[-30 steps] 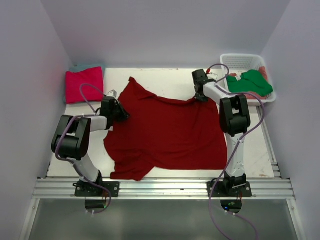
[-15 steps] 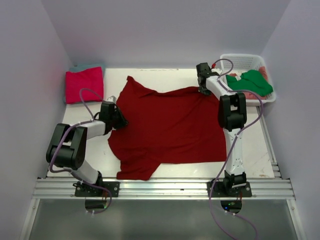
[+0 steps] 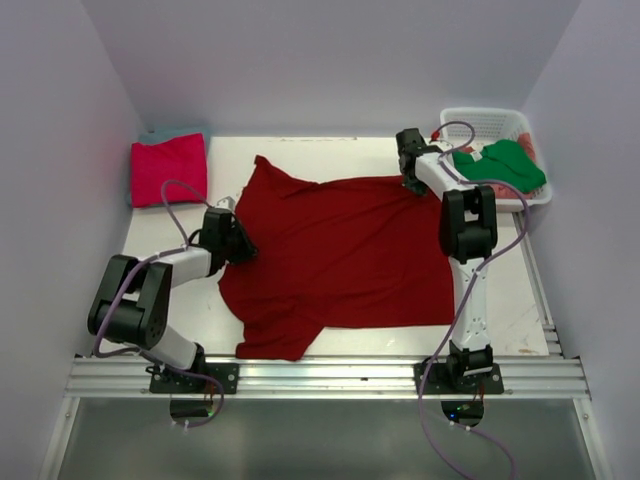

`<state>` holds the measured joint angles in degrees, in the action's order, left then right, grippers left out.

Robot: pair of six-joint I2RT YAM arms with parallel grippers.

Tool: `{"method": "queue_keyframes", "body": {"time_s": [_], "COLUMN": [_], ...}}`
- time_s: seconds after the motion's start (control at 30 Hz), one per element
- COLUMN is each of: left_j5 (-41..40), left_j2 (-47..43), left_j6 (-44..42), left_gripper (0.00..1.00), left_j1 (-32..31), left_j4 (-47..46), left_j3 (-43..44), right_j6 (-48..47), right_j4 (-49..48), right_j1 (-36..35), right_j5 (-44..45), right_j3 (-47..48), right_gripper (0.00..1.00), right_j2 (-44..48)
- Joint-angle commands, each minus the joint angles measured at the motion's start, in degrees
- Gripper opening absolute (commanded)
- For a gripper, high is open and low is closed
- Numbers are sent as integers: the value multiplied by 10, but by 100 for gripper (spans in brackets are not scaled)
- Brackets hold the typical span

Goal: Fold and stack the t-shirts
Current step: Flatten out the tshirt

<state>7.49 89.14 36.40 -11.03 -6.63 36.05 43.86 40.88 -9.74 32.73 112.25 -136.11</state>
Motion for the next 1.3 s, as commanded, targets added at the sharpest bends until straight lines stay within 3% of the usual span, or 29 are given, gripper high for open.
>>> {"method": "queue_keyframes", "body": {"time_s": [0.0,0.43,0.57,0.63,0.83,1.03,1.27], "left_j5": [2,-8,-5,-3,-15,-34,91], "left_j2": [-33,-186,-235,-243,-184,-131,50], "left_j6": [-3,4,3,0,-10,4,11], "left_gripper": [0,0,0,0,0,0,0], "left_j1": [-4,-12,-18,-19,-19,-17,-18], "left_j4": [37,131,100,53,87,10,-97], "left_j3": [-20,-102,-99,-86,24,79,168], "right_j6": [23,-1,-52,-76,-86,-82,-81], "right_j4": [56,-77,-168,-174,-100,-104,-133], "right_j1": [9,3,2,2,0,0,-1], "right_j5": [15,-42,-103,-138,-180,-173,-173], "right_j3": [-27,-221,-227,-181,-54,-69,-138], "right_gripper": [0,0,2,7,7,8,7], "right_j2": [9,151,161,134,69,85,122]}}
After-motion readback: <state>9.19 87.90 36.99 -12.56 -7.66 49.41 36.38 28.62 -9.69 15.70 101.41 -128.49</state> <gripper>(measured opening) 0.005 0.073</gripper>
